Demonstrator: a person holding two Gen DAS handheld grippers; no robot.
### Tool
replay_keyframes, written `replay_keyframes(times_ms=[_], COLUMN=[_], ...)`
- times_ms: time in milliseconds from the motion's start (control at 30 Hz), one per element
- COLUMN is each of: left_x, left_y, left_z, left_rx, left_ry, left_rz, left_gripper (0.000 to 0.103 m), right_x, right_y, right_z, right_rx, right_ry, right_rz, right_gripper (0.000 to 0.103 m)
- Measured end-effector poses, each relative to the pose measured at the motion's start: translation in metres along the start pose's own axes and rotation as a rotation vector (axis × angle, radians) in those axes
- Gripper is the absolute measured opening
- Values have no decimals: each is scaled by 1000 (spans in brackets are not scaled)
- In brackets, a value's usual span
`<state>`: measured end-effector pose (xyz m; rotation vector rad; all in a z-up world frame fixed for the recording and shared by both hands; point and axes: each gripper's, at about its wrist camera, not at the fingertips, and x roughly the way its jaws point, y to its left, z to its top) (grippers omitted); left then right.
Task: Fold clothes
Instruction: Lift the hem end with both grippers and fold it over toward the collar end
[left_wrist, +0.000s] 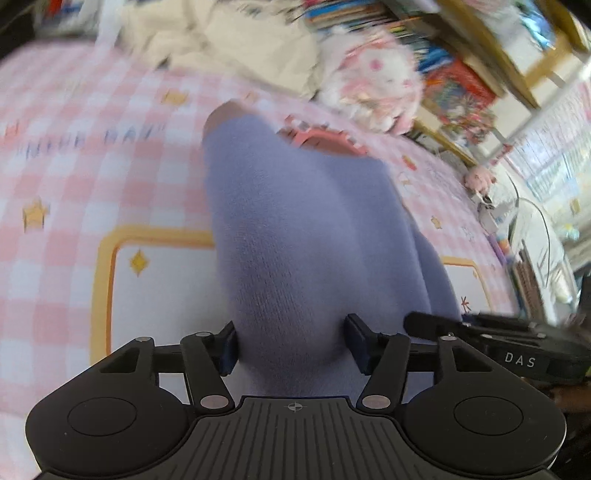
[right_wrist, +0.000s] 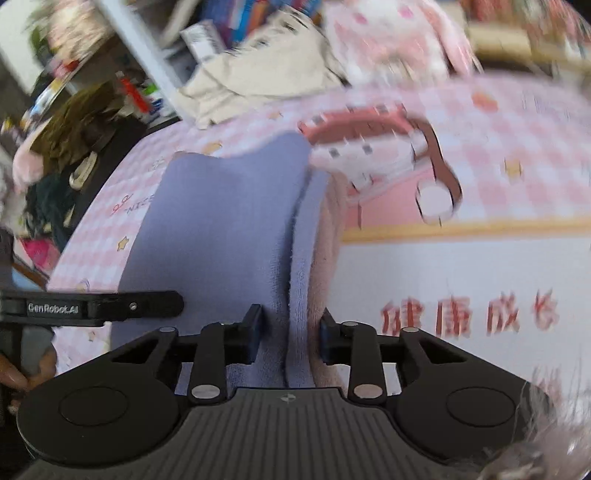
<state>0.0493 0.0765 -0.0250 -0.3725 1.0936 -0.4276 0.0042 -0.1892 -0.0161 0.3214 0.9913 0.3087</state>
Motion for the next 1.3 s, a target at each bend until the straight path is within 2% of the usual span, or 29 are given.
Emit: replay_keyframes(times_ms=[67,200,267,433,633,967,1300], left_x=[1,5,6,-1,-16,-14,-3], left_y=[8,15,14,1,-14,-9,1], left_z=[0,-1,-1,1,8,42,83], left_rx=[-43,-77,-66,2,79,95,109], left_ry=[12,12,4,-45,-118,-167,-205], left_rz=[-26,-66,-66,-37,-20,-25,-48], left_gripper=[63,61,59,51,49,49,50], right_x=[3,12,14,4,-12,-13,16], right_y=[-10,-25,-28,-11,10,23,22], right_z=[0,0,0,3,8,41,85], right_rx=[59,172,193,75,-71,-149,-155], right_ry=[17,49,49,-25,-132,-197,-221], right_rz=[19,79,105,87,51,55,58], right_gripper=[41,45,37,28,27,27,27])
